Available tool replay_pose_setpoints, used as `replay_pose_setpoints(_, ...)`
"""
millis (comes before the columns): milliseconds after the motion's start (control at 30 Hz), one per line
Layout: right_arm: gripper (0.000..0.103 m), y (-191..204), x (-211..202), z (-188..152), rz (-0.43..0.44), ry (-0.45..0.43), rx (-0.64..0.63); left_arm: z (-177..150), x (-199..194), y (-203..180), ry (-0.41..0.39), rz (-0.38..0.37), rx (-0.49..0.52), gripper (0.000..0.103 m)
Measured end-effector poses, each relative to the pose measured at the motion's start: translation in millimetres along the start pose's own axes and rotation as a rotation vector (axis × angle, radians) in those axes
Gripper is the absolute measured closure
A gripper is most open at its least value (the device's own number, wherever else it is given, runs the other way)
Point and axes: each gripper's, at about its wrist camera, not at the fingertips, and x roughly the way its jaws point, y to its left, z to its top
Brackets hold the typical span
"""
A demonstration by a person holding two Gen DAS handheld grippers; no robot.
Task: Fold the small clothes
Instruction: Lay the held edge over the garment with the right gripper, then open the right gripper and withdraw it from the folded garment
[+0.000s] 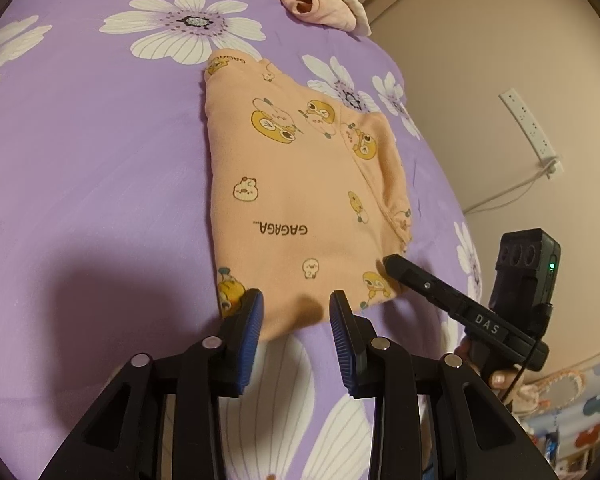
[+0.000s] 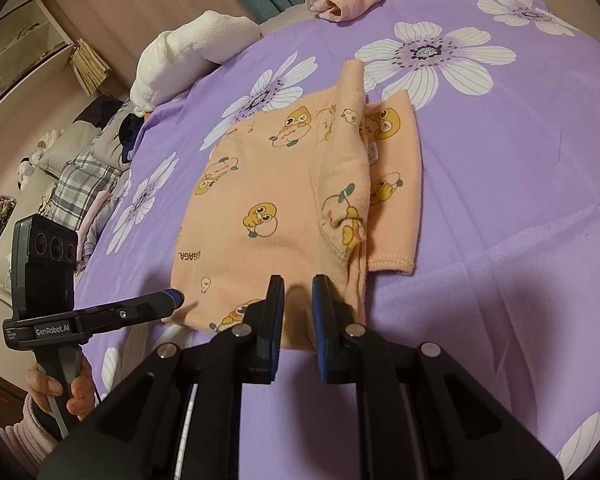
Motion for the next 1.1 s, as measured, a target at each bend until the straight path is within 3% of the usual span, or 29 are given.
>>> replay_pose_setpoints(167,0.087,1,-7,-4,-0.002,-0.004,0.002,-6,-11,-1,-0.009,0.016,-0.006,0.07)
replay_pose_setpoints(367,0.079,4,-19,-12,0.005,-0.013,0.0,-12,-22,8,-0.014,0.033,-0.062,0.07)
replay_pose_setpoints(533,0.063,9,-30,-17,0.012,-0.015,-0.013,-20,-34,23,-0.034,0.036,-0.125,0.07)
replay_pose_setpoints(633,0.057,12,-36,-20,0.011,-0.023,-0.024,-22,-39,28,-0.049,0.042,-0.151,0.059)
replay_pose_setpoints(833,0.05,6,-47,-17,0.011,-0.052,0.01,-22,-50,34,-0.08,0.05,-0.18,0.057)
replay_pose_setpoints(933,0.044,-1,-51,-14,0.015,-0.065,0.049,-22,-52,37,-0.096,0.052,-0.204,0.043)
replay_pose_setpoints(1100,0.038,-16,-55,-10,0.027,-0.087,0.127,-17,-52,43,-0.105,0.045,-0.23,0.042)
